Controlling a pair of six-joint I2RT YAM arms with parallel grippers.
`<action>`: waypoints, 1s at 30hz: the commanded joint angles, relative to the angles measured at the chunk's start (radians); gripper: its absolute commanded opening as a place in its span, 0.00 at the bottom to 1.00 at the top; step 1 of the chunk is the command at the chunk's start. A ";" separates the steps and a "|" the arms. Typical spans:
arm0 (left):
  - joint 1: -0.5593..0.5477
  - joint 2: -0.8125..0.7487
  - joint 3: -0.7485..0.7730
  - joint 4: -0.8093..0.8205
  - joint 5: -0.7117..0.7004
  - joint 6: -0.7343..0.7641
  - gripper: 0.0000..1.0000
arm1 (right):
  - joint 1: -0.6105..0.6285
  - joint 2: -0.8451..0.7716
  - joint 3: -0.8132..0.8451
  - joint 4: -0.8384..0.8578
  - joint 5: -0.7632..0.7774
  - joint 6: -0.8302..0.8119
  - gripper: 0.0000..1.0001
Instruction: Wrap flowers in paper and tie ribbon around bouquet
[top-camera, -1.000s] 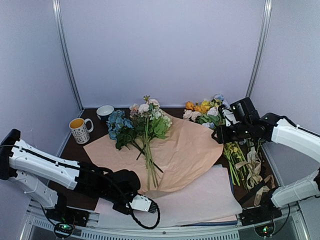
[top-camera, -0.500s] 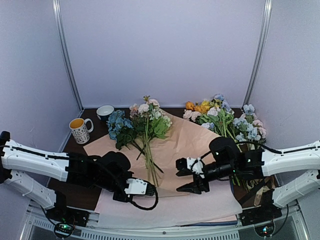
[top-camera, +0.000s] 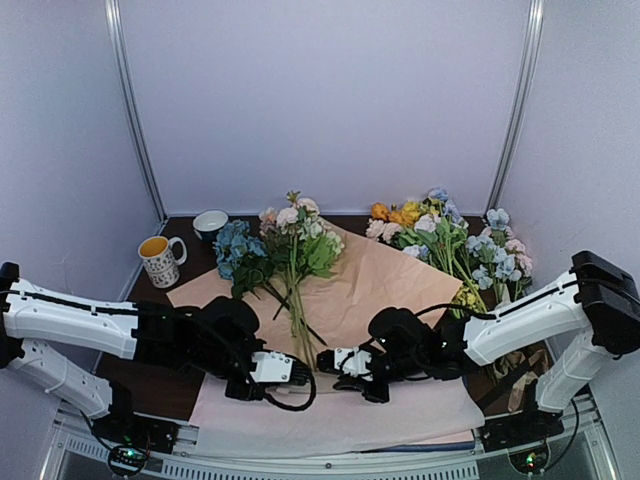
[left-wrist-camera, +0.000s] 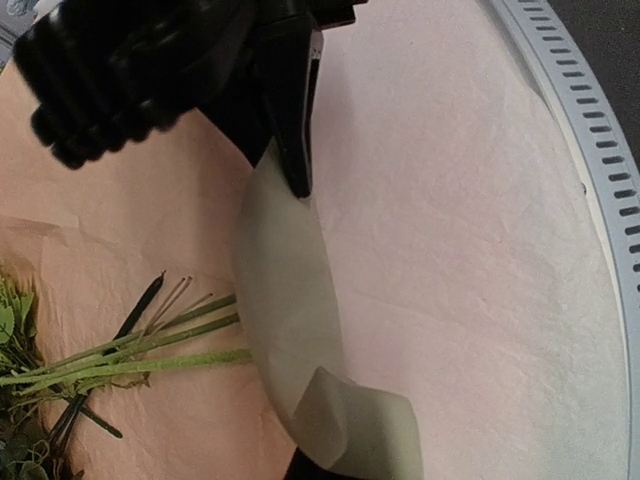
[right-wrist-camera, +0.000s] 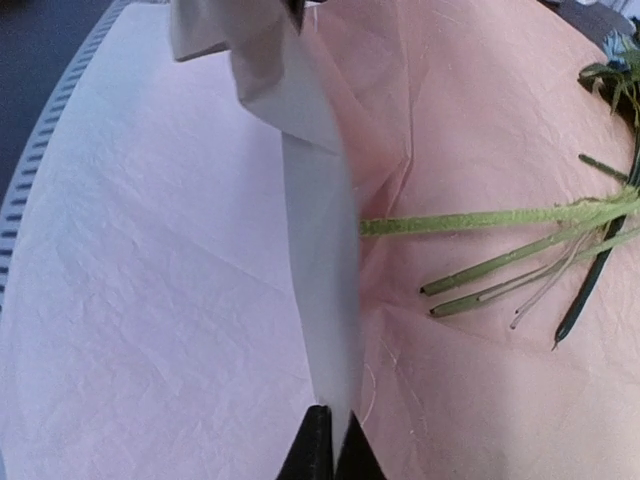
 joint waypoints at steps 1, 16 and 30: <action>0.024 -0.026 0.024 -0.020 0.043 -0.072 0.15 | 0.007 -0.002 -0.007 0.060 0.031 0.076 0.00; 0.399 -0.008 0.017 0.015 0.153 -0.569 0.56 | 0.008 -0.064 -0.072 0.086 0.012 0.172 0.00; 0.481 0.305 0.004 -0.038 0.051 -0.744 0.42 | -0.103 -0.036 -0.002 0.055 -0.083 0.383 0.00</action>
